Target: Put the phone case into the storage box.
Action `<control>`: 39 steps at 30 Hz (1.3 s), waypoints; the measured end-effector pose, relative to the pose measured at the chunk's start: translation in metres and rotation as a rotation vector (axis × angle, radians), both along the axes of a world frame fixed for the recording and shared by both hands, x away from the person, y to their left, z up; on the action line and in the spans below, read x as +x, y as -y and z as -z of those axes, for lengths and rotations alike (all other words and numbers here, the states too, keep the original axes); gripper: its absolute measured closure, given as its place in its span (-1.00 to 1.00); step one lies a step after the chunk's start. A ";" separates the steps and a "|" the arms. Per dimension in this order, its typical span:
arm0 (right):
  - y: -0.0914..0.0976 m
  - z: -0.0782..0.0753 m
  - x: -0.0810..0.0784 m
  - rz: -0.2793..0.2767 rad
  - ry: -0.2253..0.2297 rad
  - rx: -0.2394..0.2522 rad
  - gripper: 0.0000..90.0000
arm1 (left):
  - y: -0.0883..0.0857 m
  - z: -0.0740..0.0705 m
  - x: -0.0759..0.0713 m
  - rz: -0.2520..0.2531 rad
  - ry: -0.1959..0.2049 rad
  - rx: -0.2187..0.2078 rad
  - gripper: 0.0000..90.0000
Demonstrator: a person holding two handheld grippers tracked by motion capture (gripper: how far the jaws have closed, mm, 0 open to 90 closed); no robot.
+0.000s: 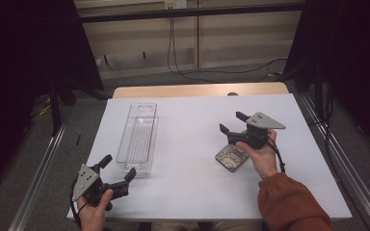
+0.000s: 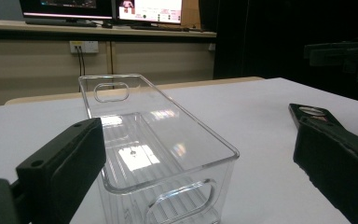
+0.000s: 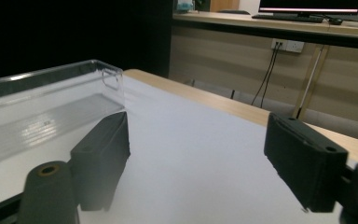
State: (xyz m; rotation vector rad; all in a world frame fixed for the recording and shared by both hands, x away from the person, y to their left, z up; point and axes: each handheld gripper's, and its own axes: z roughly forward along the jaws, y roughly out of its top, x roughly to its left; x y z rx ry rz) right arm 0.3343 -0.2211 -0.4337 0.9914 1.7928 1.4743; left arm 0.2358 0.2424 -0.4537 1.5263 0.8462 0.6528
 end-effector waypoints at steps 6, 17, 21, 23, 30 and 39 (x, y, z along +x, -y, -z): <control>-0.003 0.000 0.013 -0.005 -0.010 0.034 -0.26 | -0.001 0.000 0.001 0.000 -0.002 -0.005 -0.95; -0.008 0.003 0.023 -0.060 -0.034 0.048 0.47 | -0.002 0.000 0.001 0.000 -0.002 -0.005 -0.95; -0.009 0.001 0.024 -0.098 -0.044 0.036 0.79 | -0.002 0.001 0.001 0.000 -0.002 -0.010 -0.95; -0.009 -0.001 0.024 -0.109 -0.061 0.017 0.94 | -0.002 0.001 0.001 -0.003 -0.004 -0.009 -0.95; -0.007 -0.002 0.026 -0.155 -0.164 0.011 1.00 | -0.002 0.001 0.001 -0.001 -0.005 -0.008 -0.95; -0.008 -0.011 0.032 -0.203 -0.312 -0.018 1.00 | -0.002 0.000 0.001 -0.002 -0.003 -0.011 -0.95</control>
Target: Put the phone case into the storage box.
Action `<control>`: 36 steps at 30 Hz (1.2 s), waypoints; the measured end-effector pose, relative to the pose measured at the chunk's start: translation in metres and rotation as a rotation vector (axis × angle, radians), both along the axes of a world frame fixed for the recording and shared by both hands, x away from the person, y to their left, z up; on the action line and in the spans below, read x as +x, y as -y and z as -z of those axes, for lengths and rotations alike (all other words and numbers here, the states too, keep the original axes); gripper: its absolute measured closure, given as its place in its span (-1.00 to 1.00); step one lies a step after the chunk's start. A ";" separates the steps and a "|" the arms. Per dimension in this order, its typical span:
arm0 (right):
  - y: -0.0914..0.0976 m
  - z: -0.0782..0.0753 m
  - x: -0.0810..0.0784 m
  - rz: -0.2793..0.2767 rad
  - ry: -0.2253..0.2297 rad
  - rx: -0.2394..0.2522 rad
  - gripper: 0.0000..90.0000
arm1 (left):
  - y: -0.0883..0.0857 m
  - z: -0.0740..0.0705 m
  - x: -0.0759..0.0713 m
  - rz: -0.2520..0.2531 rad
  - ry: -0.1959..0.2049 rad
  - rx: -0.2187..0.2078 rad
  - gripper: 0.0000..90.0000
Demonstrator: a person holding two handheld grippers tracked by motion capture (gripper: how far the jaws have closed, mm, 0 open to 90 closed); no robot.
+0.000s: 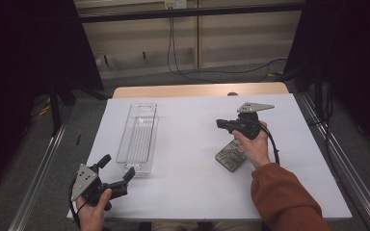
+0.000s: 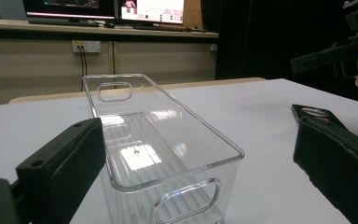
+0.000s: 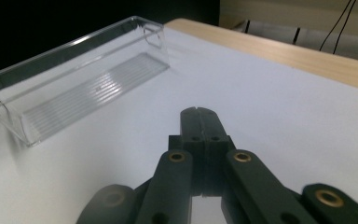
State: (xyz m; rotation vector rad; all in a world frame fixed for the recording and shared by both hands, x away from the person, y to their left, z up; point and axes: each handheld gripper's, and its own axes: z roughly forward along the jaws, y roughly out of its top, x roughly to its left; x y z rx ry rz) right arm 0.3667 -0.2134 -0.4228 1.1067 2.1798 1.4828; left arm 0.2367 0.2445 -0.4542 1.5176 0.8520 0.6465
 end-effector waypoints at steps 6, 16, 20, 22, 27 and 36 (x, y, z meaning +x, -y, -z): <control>-0.002 0.000 0.006 -0.021 -0.076 -0.044 1.00 | 0.000 0.000 0.001 -0.006 0.002 -0.005 -0.95; -0.005 -0.004 0.016 -0.069 -0.213 -0.097 1.00 | 0.000 0.000 0.001 -0.010 0.003 -0.005 -0.95; -0.008 -0.002 0.019 -0.091 -0.273 -0.151 1.00 | 0.000 0.000 0.001 -0.003 0.003 -0.004 -0.95; -0.009 -0.001 0.021 -0.098 -0.310 -0.180 1.00 | 0.000 0.000 0.001 -0.009 0.001 0.000 -0.95; -0.018 0.003 0.024 -0.113 -0.401 -0.259 1.00 | 0.000 0.000 0.001 -0.008 0.002 -0.002 -0.95; -0.031 0.014 0.032 -0.154 -0.493 -0.380 1.00 | -0.001 0.000 0.001 -0.006 0.003 0.000 -0.95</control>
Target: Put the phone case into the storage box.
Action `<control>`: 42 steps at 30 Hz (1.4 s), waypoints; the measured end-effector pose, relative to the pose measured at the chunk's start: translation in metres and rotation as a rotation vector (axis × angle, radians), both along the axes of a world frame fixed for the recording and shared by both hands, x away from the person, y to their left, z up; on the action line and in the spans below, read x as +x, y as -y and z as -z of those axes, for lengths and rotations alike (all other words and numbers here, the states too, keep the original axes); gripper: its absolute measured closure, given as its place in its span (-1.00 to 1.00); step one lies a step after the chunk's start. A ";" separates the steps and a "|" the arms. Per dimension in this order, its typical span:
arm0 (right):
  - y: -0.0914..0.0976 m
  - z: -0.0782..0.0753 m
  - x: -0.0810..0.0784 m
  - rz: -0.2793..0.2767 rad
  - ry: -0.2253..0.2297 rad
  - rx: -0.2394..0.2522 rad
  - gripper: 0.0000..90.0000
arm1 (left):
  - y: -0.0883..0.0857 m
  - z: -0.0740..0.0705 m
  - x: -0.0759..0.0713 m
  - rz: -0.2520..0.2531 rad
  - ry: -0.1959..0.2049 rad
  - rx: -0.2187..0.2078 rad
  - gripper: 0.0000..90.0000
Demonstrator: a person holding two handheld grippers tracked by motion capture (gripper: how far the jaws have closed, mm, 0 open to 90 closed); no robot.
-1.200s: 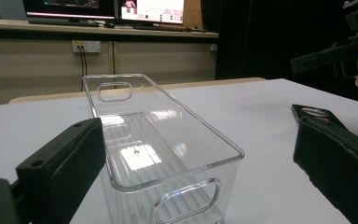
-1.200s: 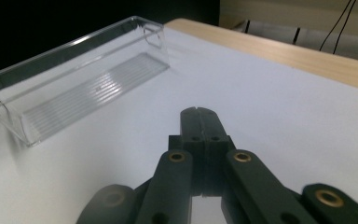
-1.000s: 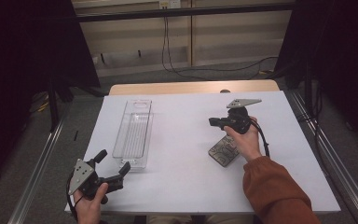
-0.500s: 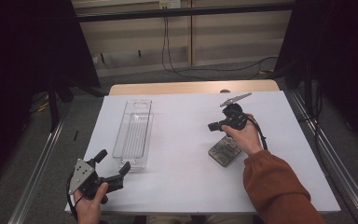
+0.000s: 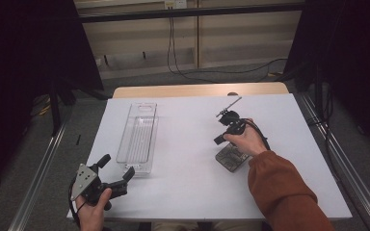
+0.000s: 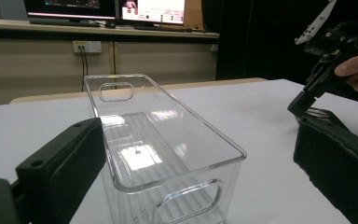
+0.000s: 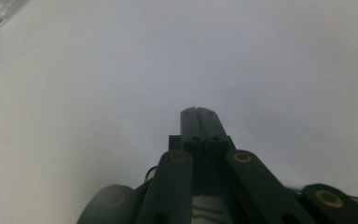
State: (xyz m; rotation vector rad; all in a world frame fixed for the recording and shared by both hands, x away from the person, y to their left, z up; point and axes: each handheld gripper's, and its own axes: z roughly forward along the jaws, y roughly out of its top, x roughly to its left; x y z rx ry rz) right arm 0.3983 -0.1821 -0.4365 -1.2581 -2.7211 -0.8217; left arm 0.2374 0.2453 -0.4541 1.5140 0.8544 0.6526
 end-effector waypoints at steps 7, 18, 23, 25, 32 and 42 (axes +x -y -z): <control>-0.005 0.008 0.000 -0.003 -0.016 -0.049 1.00 | 0.000 0.000 0.000 -0.006 -0.002 0.000 -0.95; -0.002 0.023 -0.002 -0.019 -0.040 -0.081 1.00 | 0.001 0.000 0.000 -0.004 -0.005 -0.008 -0.95; -0.002 0.024 -0.004 -0.013 -0.041 -0.078 1.00 | 0.000 0.000 0.000 -0.008 -0.002 0.000 -0.95; -0.002 0.023 -0.004 -0.016 -0.042 -0.081 1.00 | 0.000 0.000 0.000 -0.003 -0.004 0.001 -0.95; -0.011 0.023 -0.013 -0.063 -0.046 -0.076 1.00 | 0.000 0.000 0.000 -0.009 -0.001 0.000 -0.95; -0.008 0.023 -0.021 -0.075 -0.034 -0.079 1.00 | -0.001 0.000 0.000 -0.006 0.000 0.005 -0.95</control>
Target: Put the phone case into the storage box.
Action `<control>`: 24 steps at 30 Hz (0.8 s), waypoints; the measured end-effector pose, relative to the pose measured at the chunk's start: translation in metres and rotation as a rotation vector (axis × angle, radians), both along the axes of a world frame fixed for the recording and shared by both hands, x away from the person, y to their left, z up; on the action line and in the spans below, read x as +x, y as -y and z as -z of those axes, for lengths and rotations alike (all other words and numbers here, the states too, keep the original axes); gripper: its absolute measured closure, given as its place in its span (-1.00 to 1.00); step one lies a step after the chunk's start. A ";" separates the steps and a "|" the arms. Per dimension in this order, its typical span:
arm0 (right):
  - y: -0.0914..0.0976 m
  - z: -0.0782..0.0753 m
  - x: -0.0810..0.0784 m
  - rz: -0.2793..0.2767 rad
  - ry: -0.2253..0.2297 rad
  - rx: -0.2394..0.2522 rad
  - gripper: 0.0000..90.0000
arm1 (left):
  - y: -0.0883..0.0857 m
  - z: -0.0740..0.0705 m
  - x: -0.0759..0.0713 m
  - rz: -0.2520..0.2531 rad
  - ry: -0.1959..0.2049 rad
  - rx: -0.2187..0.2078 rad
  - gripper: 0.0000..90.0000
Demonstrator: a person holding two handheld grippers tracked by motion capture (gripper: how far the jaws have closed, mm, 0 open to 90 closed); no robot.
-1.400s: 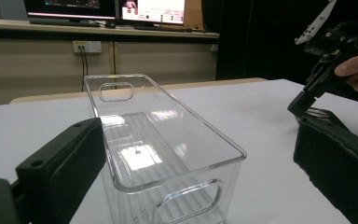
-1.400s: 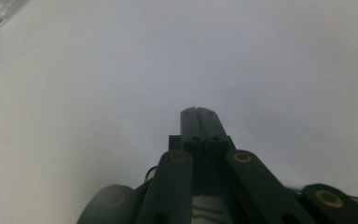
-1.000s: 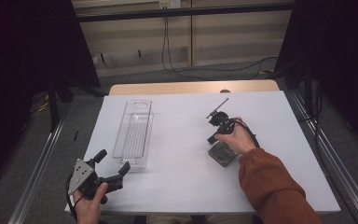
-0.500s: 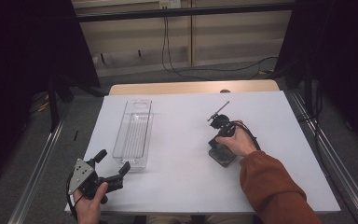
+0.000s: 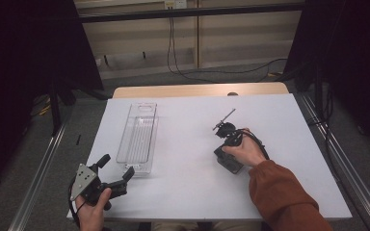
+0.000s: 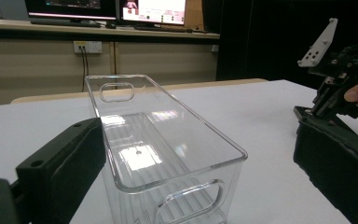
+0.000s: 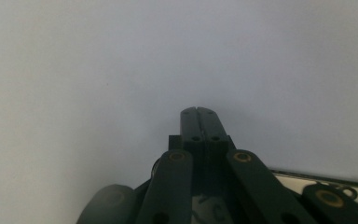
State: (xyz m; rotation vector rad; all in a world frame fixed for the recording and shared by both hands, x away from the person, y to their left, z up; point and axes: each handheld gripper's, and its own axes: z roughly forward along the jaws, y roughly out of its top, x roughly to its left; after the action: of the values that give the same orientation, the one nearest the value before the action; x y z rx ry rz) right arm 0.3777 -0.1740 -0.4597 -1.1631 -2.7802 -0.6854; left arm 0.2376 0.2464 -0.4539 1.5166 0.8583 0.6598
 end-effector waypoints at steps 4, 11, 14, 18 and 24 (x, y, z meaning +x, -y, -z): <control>0.004 0.001 -0.005 0.020 -0.002 0.024 1.00 | 0.000 0.000 0.000 0.008 0.002 -0.005 -0.95; 0.012 0.002 -0.014 0.024 0.002 0.048 1.00 | 0.001 0.000 0.000 0.008 0.001 -0.008 -0.95; 0.015 0.001 -0.018 0.023 -0.005 0.040 1.00 | 0.001 0.000 0.000 0.007 0.002 -0.006 -0.95; 0.020 0.002 -0.024 0.030 0.000 0.048 1.00 | 0.000 0.000 -0.001 -0.003 0.005 -0.007 -0.95; 0.029 0.002 -0.032 0.035 0.005 0.051 1.00 | 0.001 0.000 -0.001 0.007 0.003 -0.003 -0.95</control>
State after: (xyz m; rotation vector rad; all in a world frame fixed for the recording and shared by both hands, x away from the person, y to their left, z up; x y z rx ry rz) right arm 0.3456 -0.2034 -0.4615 -1.2043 -2.7357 -0.7585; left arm 0.2369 0.2458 -0.4539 1.5145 0.8511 0.6555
